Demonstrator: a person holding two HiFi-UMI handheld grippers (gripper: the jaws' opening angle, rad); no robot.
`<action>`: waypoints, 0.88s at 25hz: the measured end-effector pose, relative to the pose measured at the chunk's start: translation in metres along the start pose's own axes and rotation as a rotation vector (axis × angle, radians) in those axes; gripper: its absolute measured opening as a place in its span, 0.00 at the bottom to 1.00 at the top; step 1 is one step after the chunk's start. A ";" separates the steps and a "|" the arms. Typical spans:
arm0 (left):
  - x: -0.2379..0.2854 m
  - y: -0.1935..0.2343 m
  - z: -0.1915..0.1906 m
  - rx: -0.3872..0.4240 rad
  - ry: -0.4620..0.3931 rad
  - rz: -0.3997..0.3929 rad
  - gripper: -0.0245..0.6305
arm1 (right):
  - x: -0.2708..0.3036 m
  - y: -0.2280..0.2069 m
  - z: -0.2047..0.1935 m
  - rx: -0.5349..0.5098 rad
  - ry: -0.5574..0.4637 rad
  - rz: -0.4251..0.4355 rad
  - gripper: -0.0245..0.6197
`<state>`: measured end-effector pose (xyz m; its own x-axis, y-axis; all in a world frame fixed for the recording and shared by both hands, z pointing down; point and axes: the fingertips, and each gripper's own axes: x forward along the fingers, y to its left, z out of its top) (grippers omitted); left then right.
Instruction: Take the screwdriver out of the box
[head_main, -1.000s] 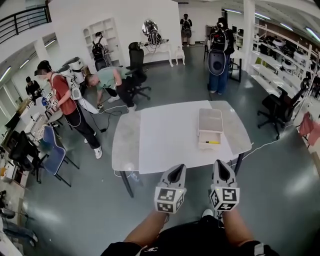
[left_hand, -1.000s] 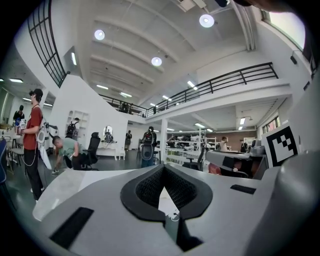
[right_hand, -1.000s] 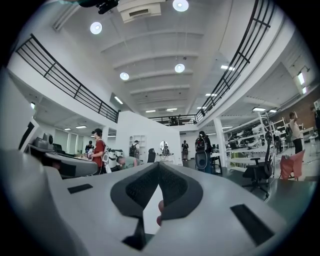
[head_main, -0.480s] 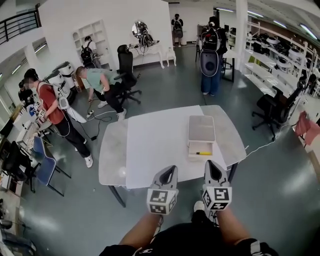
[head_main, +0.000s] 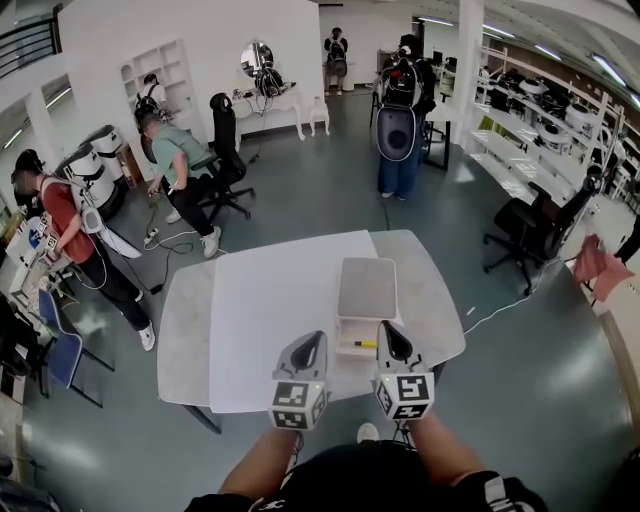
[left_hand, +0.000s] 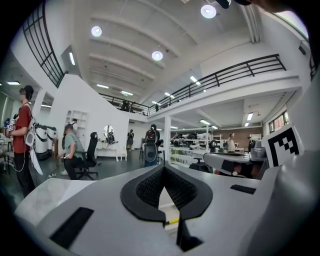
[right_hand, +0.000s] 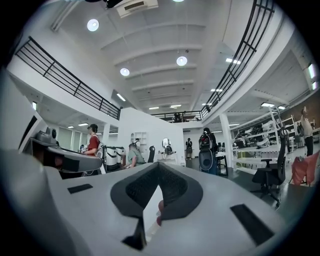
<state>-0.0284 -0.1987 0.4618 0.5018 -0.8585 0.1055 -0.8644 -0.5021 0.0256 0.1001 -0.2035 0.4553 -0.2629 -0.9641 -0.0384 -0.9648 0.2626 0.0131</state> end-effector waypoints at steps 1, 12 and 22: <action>0.012 0.001 0.003 0.003 0.000 0.003 0.06 | 0.009 -0.008 0.000 0.002 -0.001 0.003 0.06; 0.121 -0.003 0.017 -0.002 0.001 0.018 0.06 | 0.084 -0.080 -0.001 -0.012 0.019 0.046 0.06; 0.157 0.015 0.007 -0.015 0.039 0.015 0.06 | 0.116 -0.094 -0.014 -0.026 0.064 0.064 0.06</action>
<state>0.0378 -0.3413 0.4718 0.4875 -0.8610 0.1452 -0.8723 -0.4874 0.0389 0.1602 -0.3406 0.4633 -0.3224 -0.9462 0.0275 -0.9455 0.3233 0.0398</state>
